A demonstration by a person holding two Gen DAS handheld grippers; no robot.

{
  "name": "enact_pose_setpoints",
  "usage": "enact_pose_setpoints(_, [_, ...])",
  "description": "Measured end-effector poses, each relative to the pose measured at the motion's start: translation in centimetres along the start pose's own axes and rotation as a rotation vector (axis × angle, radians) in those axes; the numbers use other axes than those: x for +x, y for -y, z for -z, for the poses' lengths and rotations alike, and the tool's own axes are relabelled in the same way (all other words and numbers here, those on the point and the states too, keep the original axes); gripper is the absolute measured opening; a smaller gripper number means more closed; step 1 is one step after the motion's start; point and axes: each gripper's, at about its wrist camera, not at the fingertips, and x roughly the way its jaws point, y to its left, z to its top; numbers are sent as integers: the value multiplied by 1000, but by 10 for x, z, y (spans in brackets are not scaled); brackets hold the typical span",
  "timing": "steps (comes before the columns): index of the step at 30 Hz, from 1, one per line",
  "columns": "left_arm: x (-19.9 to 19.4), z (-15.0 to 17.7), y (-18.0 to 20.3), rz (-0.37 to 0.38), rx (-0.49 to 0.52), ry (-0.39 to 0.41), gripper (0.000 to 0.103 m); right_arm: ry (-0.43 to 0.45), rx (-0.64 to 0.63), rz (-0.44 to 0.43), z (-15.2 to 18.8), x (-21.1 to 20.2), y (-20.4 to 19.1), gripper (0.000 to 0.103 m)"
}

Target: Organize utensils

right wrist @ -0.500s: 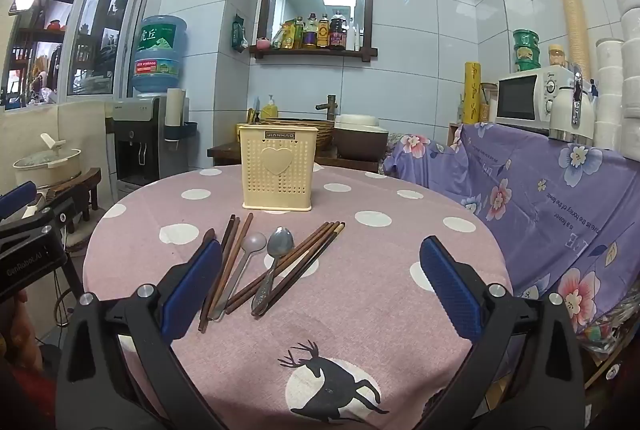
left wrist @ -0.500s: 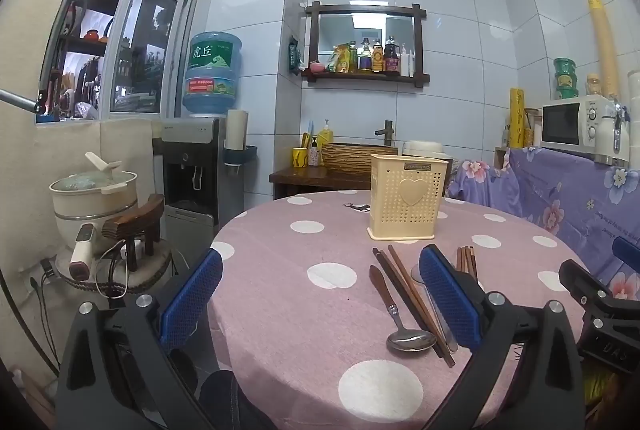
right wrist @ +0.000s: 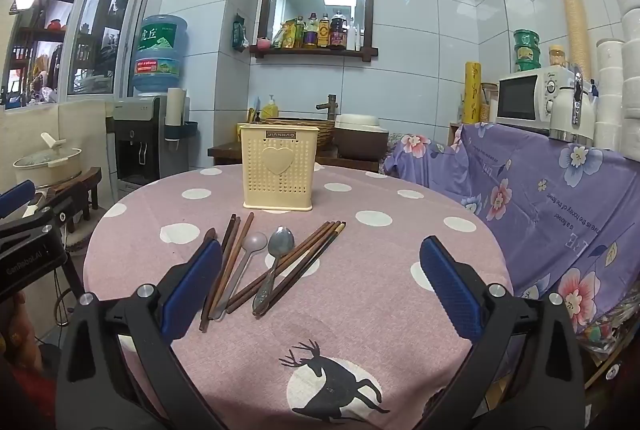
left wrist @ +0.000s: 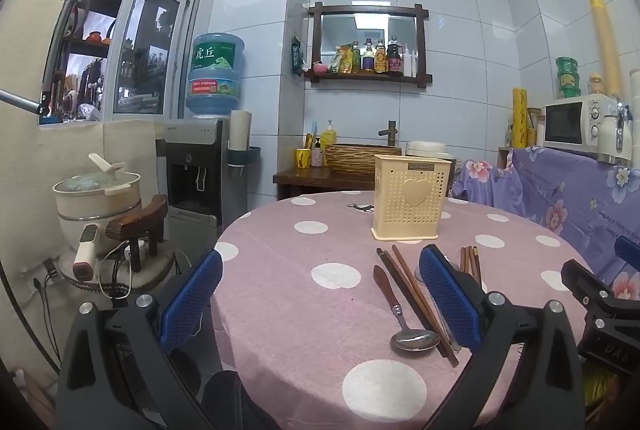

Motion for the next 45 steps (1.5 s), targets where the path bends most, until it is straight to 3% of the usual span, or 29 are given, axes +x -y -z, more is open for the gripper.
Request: enact_pose_setpoints(45, [-2, 3, -1, -8, 3, 0, 98, -1, 1, 4, -1, -2, 1, 98])
